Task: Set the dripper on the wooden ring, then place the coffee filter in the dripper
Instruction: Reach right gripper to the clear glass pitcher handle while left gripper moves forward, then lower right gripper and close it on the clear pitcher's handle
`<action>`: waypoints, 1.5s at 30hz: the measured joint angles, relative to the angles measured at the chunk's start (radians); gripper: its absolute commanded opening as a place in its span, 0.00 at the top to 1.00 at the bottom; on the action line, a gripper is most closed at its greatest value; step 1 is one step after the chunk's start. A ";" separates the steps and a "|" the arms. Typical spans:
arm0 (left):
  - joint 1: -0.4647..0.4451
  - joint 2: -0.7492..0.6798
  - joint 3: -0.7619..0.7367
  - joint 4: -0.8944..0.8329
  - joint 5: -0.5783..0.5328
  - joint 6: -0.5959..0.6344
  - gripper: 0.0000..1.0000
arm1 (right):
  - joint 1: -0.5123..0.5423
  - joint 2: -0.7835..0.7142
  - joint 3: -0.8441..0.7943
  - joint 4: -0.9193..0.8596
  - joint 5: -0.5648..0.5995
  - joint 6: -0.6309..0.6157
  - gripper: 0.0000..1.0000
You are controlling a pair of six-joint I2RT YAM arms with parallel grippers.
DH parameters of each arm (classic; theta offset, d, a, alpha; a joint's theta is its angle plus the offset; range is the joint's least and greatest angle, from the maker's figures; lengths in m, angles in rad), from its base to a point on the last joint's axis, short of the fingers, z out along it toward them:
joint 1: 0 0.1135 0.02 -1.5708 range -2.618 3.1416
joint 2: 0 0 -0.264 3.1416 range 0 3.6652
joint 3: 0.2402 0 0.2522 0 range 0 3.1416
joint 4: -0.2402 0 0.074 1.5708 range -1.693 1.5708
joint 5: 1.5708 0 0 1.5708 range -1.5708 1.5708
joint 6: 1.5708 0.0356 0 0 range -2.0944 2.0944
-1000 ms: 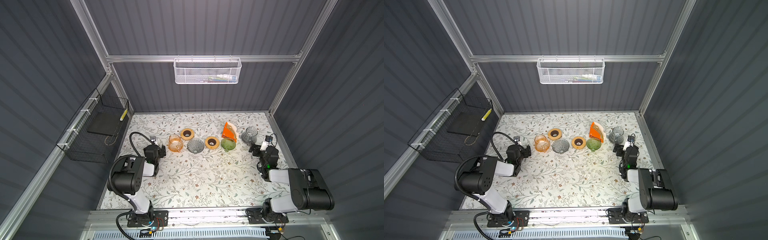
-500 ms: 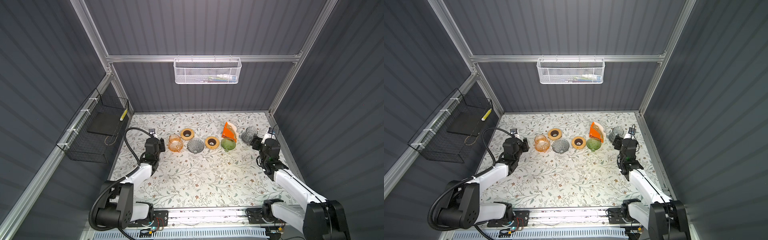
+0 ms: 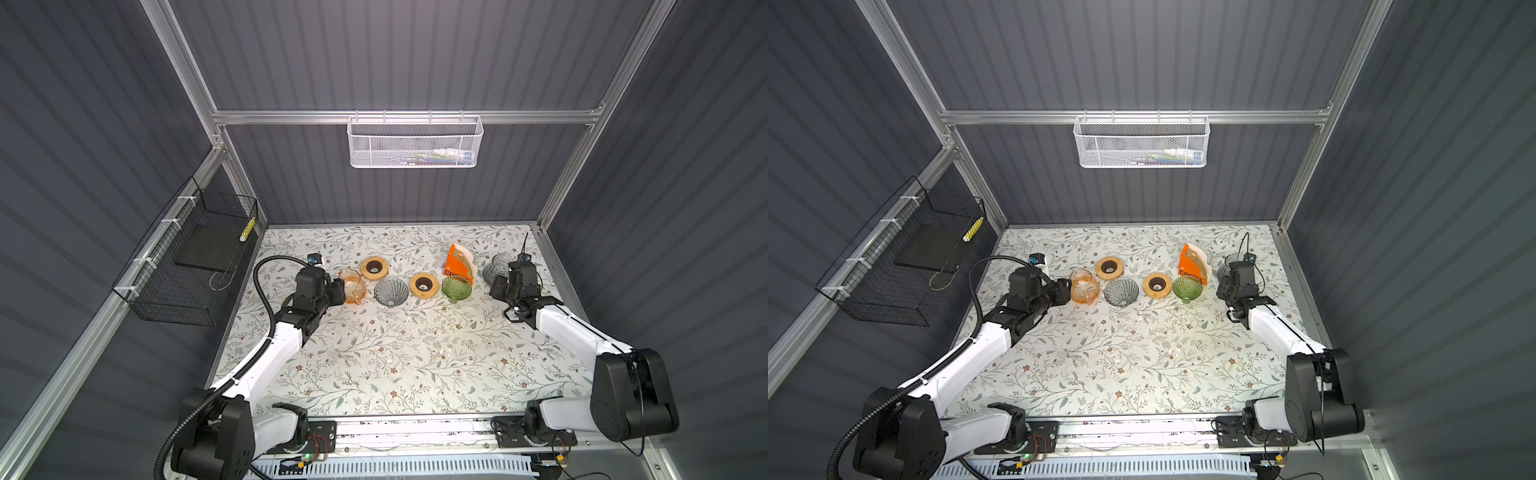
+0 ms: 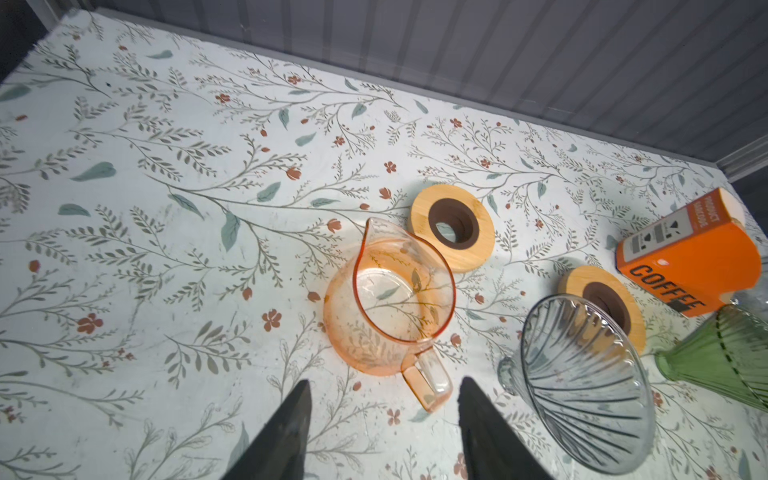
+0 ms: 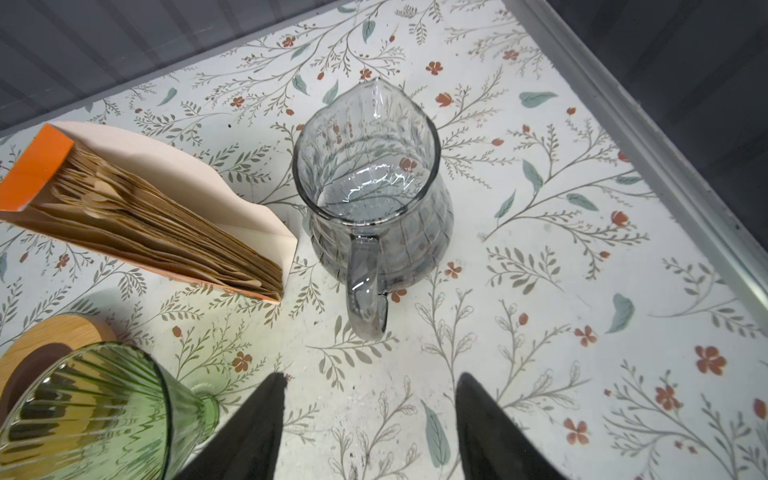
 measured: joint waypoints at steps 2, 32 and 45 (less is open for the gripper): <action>0.000 0.000 0.007 -0.016 0.028 -0.010 0.43 | 0.000 0.013 0.014 -0.024 0.000 0.011 0.39; 0.000 0.038 0.052 -0.018 0.143 -0.032 0.42 | -0.026 0.328 0.363 -0.328 0.015 0.048 0.65; 0.000 0.038 0.082 -0.014 0.151 -0.031 0.42 | -0.026 0.377 0.428 -0.384 0.016 0.026 0.70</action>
